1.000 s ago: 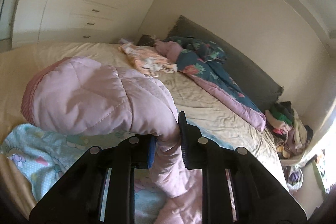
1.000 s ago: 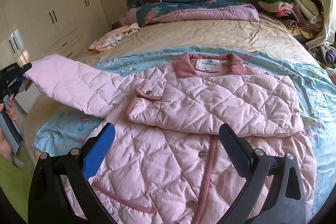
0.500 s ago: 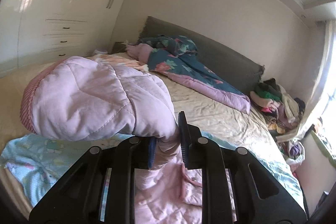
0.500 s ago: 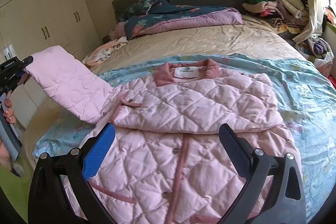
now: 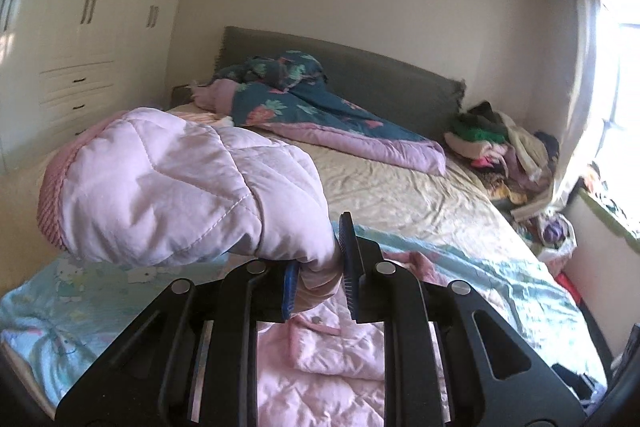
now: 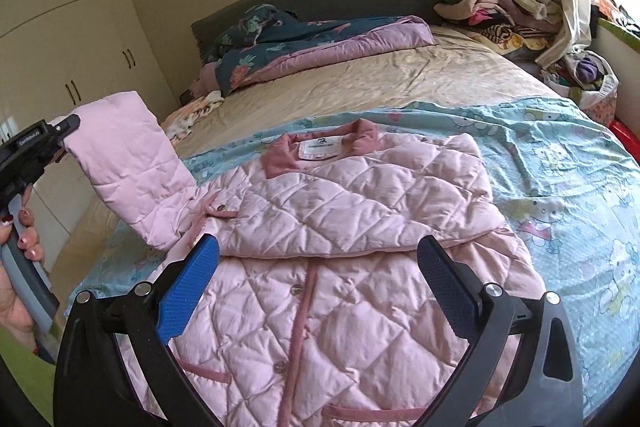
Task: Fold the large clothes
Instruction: 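Grasp the other sleeve cuff with the left tool and lift it, then carry the sleeve over the jacket front and release it from the left tool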
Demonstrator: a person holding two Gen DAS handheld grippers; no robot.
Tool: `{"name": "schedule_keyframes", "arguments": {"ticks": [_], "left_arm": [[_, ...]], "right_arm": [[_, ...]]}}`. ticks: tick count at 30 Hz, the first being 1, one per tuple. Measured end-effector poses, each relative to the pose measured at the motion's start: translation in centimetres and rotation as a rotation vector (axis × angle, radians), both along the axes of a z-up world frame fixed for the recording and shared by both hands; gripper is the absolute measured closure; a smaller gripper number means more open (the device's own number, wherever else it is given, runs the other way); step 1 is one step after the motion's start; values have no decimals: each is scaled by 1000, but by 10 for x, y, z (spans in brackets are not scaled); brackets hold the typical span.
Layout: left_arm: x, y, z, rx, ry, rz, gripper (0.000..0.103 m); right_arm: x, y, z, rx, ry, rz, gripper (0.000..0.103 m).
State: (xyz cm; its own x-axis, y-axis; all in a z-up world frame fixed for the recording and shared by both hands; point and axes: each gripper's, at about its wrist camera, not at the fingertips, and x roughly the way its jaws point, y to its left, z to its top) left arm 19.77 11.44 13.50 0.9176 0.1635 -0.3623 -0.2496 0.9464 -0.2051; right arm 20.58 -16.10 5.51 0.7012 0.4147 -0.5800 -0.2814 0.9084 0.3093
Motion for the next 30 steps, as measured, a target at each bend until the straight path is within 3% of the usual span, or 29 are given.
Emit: {"name": "schedule_keyframes", "arguments": {"ticks": [11, 21, 30], "left_arm": [[42, -69, -26, 118, 91, -127, 92], [61, -128, -68, 239, 208, -253, 93], [73, -161, -106, 268, 304, -353, 93]], "right_arm": [[5, -34, -6, 18, 10, -59, 4], [12, -71, -14, 45, 27, -137, 4], [17, -95, -24, 67, 55, -196, 4]]}}
